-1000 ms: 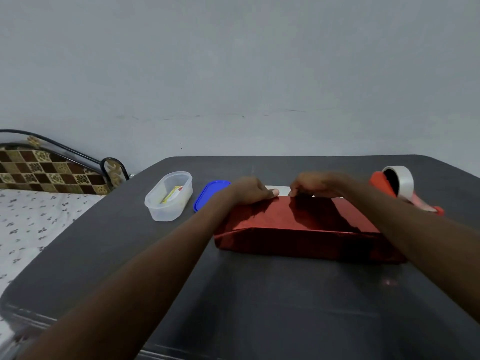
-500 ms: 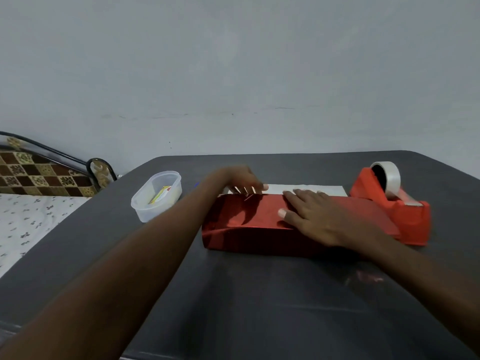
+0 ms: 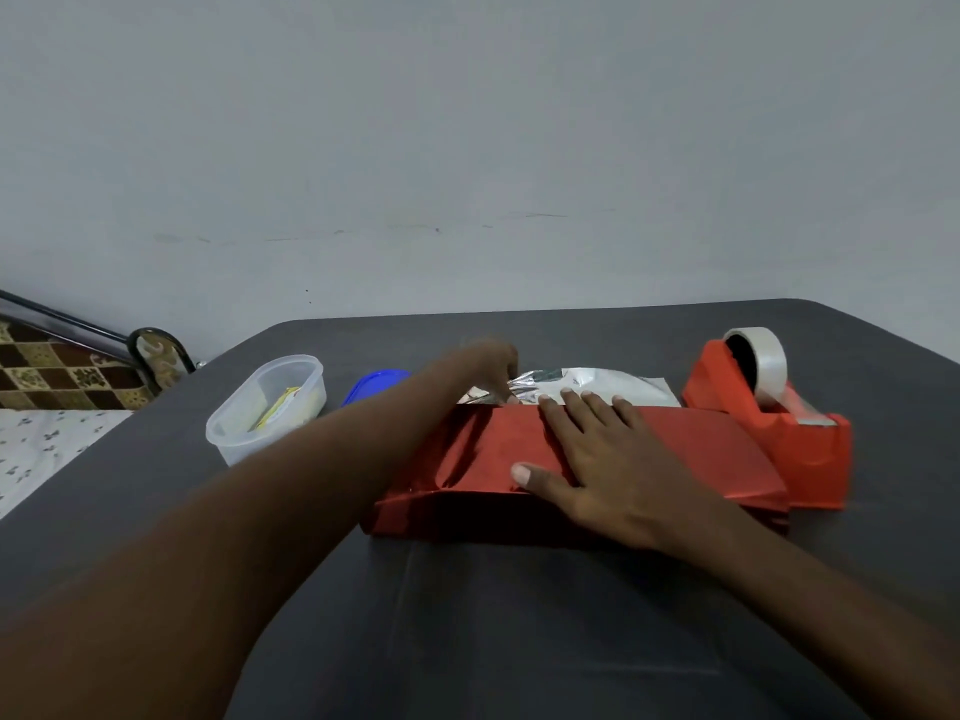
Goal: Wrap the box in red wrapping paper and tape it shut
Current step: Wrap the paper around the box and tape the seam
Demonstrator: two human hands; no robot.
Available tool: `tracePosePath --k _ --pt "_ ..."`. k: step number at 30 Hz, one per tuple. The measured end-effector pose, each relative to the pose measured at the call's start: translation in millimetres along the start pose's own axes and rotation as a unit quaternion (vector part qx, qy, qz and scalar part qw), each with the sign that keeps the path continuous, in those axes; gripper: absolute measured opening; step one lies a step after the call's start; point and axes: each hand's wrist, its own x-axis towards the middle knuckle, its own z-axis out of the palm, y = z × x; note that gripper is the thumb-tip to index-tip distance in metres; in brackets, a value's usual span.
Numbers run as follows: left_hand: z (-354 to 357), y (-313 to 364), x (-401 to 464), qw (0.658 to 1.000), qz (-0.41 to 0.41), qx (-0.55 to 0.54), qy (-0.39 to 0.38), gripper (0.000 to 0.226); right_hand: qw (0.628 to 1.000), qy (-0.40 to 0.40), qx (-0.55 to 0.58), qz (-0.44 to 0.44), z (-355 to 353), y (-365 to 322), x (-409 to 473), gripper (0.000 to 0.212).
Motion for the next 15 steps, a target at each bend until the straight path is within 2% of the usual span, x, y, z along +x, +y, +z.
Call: tracePosePath --k 6,12,15 --pt "-13 -4 2 0.997 0.019 -0.06 0.038 0.024 0.999 0.002 0.034 -0.01 -7 -1 -6 0.106" --pt "-45 -4 -27 0.989 0.045 -0.119 0.077 0.019 0.999 0.022 0.027 -0.023 -7 -1 -6 0.104" --pt "-64 3 -50 0.986 0.068 -0.126 0.089 0.027 0.999 0.04 0.02 -0.026 -11 -3 -11 0.105"
